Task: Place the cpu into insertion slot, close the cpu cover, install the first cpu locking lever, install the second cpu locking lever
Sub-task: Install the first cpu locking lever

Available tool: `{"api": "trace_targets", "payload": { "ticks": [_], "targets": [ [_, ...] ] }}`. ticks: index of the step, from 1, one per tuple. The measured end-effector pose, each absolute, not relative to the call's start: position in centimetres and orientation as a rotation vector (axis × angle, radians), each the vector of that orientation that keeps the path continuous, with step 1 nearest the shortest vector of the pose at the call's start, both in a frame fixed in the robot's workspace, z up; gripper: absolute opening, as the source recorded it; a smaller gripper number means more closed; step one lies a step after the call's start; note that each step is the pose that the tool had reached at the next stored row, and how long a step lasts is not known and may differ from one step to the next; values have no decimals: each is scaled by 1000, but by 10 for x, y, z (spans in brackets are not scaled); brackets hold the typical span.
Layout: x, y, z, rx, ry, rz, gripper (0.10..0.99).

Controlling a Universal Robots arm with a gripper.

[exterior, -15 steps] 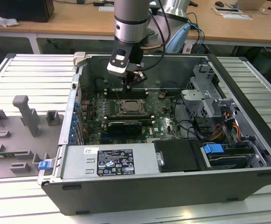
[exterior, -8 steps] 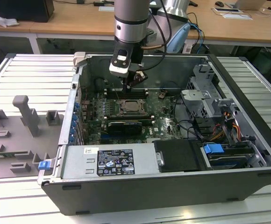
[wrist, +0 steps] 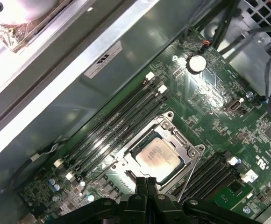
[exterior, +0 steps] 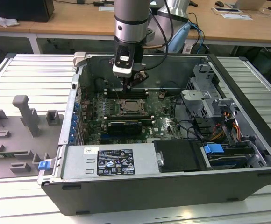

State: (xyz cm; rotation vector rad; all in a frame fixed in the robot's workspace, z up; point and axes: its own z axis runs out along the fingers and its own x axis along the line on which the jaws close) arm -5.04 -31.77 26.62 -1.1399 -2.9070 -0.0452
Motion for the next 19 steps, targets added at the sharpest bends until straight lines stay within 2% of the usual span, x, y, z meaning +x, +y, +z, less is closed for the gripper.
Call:
{"api": "trace_targets", "payload": {
  "ticks": [12, 19],
  "targets": [
    [-50, -318, 266, -909, -2985, -43, 106],
    [-50, -318, 266, -628, -3054, -39, 106]
  ]
}}
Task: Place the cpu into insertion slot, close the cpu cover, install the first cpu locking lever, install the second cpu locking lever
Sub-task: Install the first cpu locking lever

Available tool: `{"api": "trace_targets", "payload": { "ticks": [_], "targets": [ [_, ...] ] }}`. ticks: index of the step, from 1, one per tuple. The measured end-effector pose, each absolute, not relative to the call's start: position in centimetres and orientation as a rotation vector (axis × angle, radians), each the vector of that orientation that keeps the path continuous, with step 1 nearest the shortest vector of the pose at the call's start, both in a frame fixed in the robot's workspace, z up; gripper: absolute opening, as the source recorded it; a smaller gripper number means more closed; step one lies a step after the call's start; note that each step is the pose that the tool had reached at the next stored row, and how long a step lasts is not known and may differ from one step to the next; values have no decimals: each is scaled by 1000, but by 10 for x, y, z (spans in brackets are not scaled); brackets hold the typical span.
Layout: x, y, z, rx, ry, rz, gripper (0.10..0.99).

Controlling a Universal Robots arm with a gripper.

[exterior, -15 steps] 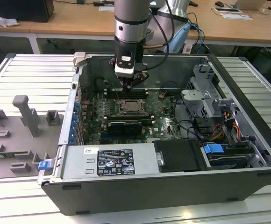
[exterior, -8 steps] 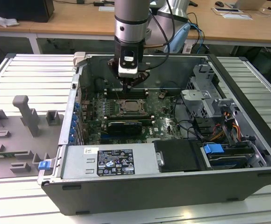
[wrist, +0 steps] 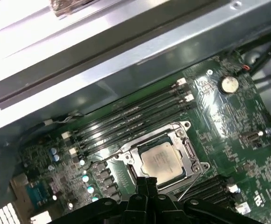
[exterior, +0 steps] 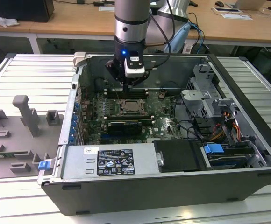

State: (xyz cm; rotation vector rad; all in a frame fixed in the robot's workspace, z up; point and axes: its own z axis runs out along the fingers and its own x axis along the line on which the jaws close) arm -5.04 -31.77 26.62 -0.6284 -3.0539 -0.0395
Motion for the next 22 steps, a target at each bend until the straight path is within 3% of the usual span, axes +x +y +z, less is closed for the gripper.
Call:
{"api": "trace_targets", "payload": {
  "ticks": [11, 22],
  "targets": [
    [-50, -318, 266, -214, -3108, -35, 106],
    [-52, -318, 265, -102, -3115, -38, 106]
  ]
}}
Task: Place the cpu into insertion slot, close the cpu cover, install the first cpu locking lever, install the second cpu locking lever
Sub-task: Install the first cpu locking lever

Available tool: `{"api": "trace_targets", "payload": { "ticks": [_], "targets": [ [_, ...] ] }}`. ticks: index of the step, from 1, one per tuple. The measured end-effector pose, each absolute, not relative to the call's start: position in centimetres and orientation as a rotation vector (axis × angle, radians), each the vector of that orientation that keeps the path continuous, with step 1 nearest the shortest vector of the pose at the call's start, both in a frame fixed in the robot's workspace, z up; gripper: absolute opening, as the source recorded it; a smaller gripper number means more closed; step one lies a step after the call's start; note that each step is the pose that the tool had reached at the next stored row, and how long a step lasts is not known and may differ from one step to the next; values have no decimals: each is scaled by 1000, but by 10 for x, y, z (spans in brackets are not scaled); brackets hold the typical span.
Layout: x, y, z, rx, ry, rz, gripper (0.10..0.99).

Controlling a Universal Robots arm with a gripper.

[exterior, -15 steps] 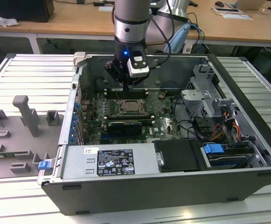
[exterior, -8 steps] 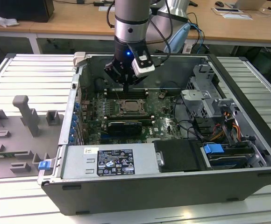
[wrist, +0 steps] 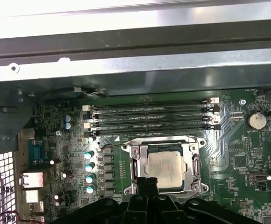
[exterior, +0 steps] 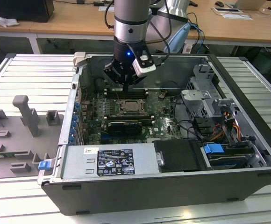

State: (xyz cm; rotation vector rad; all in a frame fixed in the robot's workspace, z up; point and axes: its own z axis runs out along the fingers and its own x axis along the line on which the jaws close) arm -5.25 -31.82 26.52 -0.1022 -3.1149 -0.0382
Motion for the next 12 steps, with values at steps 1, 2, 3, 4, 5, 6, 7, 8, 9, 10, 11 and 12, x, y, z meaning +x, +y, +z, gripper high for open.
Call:
{"api": "trace_targets", "payload": {
  "ticks": [1, 2, 3, 4, 5, 6, 7, 8, 9, 10, 11, 12],
  "targets": [
    [-53, -318, 265, -101, -3116, -38, 106],
    [-54, -318, 265, -100, -3117, -40, 106],
    [-54, -319, 265, -99, -3118, -41, 106],
    [-55, -319, 265, -98, -3118, -43, 106],
    [-56, -319, 265, -98, -3119, -44, 106],
    [-59, -319, 265, -97, -3120, -47, 106],
    [-63, -319, 265, -97, -3121, -50, 106],
    [-66, -319, 265, -97, -3122, -52, 106],
    [-70, -319, 265, -97, -3122, -54, 106],
    [-76, -319, 265, -96, -3123, -55, 106],
    [-81, -319, 264, -95, -3126, -56, 106],
    [-86, -319, 264, -95, -3142, -57, 106]
  ]
}}
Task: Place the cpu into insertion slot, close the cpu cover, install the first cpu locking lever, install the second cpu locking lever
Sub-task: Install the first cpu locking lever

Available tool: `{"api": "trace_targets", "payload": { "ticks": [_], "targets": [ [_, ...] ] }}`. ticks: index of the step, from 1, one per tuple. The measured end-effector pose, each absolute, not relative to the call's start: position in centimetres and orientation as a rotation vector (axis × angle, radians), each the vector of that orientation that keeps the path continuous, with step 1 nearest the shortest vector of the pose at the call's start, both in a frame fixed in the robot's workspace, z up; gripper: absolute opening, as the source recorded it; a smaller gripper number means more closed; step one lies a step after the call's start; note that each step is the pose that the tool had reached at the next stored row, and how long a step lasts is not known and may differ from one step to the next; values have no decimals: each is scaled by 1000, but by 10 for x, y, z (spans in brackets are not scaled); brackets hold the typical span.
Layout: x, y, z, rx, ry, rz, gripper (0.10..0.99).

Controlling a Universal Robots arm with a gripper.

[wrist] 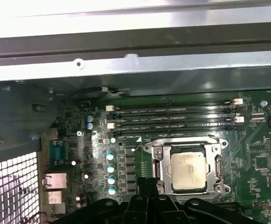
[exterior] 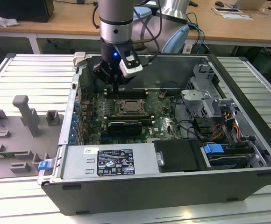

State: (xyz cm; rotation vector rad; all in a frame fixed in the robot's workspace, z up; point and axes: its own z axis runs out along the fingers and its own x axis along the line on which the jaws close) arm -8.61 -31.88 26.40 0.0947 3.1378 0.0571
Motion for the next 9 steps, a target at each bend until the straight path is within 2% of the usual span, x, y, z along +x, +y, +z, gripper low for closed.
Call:
{"api": "trace_targets", "payload": {
  "ticks": [9],
  "targets": [
    [-95, -314, 262, 21, 3128, 65, 106]
  ]
}}
